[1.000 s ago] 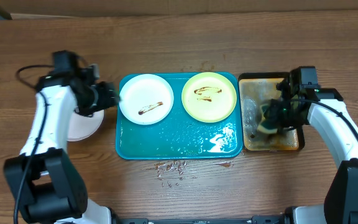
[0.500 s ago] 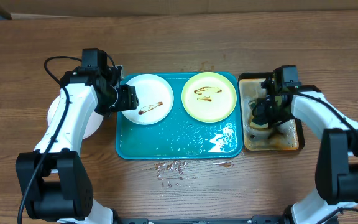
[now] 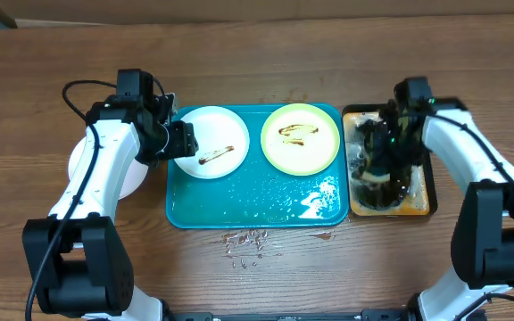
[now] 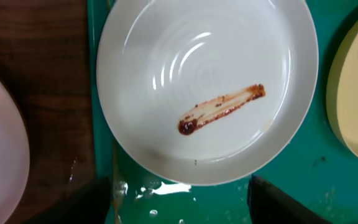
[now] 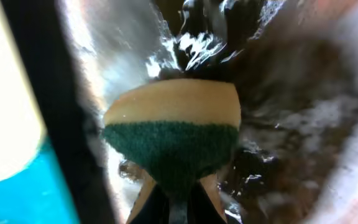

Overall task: Clean dirty plates on tray and stack at the side
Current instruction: 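Grip the white plate with left gripper and drag it toward tray center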

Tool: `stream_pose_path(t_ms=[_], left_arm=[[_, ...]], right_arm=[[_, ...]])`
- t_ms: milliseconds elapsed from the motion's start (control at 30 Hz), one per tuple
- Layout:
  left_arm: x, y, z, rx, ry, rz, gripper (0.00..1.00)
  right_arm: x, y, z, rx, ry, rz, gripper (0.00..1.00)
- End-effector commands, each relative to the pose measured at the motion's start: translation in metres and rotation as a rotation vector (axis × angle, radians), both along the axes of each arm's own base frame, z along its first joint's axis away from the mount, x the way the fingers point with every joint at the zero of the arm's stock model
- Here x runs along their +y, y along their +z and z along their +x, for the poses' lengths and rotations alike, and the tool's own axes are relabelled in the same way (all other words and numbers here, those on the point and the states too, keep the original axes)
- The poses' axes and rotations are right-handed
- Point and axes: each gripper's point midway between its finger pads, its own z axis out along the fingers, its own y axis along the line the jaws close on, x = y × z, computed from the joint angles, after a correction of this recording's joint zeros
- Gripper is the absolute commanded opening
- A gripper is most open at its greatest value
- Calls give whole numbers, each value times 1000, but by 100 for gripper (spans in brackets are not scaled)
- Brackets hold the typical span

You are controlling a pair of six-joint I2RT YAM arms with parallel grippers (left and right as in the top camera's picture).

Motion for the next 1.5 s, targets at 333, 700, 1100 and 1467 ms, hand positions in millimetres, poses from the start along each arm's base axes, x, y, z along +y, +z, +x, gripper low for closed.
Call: stream_pose_path(t_ms=[333, 700, 1100, 1467], left_arm=[[15, 37, 62, -325, -132, 156, 73], [-6, 11, 78, -371, -363, 118, 72], [-15, -40, 91, -335, -410, 64, 74], [-12, -65, 88, -280, -406, 68, 71]], right_arm=[[-6, 71, 5, -92, -148, -11, 4], [-11, 70, 2, -70, -231, -28, 4], [-11, 69, -6, -41, -230, -32, 4], [-11, 68, -9, -28, -229, -34, 4]])
